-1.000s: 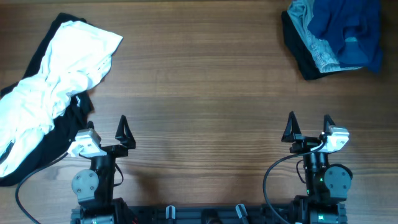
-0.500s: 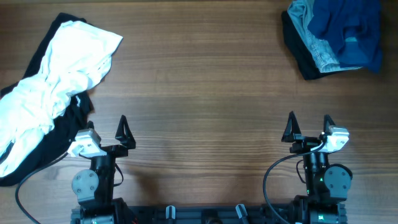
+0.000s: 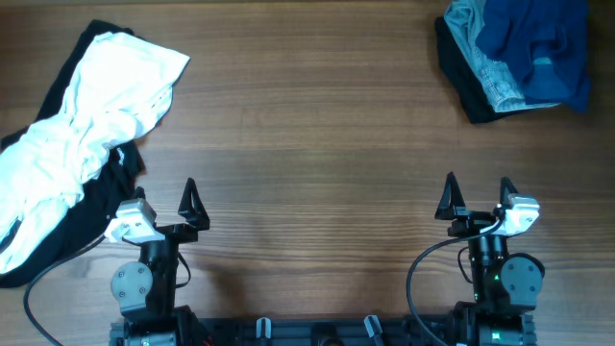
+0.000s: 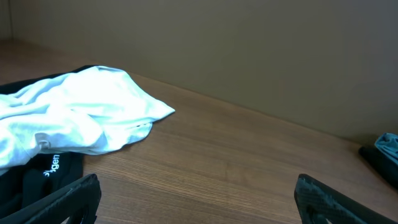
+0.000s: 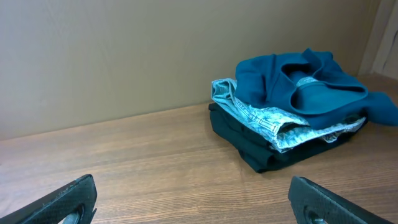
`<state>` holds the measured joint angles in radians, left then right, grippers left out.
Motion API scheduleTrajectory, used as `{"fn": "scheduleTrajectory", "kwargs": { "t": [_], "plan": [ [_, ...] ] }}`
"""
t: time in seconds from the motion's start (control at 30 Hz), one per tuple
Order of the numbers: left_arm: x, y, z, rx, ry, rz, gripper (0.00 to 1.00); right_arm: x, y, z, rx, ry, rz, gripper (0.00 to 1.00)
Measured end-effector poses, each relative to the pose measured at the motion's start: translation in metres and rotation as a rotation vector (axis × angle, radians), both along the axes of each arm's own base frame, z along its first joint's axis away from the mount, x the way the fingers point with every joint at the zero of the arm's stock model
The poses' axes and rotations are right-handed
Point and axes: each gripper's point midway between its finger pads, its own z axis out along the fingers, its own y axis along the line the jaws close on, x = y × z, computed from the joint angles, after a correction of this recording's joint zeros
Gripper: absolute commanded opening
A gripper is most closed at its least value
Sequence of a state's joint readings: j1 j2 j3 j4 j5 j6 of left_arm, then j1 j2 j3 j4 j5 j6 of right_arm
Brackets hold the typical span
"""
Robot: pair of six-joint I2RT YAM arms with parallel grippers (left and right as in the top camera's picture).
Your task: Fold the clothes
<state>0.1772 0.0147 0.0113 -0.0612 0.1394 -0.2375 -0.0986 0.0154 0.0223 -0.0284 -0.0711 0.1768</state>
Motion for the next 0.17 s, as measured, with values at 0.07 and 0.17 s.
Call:
{"fn": "scheduleTrajectory", "kwargs": {
  "t": [0.07, 0.17],
  "plan": [
    [0.0, 0.0, 0.0, 0.0, 0.0, 0.0, 1.0, 0.0, 0.0, 0.0, 0.0, 0.0, 0.0, 1.0],
    [0.0, 0.0, 0.0, 0.0, 0.0, 0.0, 1.0, 0.0, 0.0, 0.0, 0.0, 0.0, 0.0, 1.0]
  ]
}}
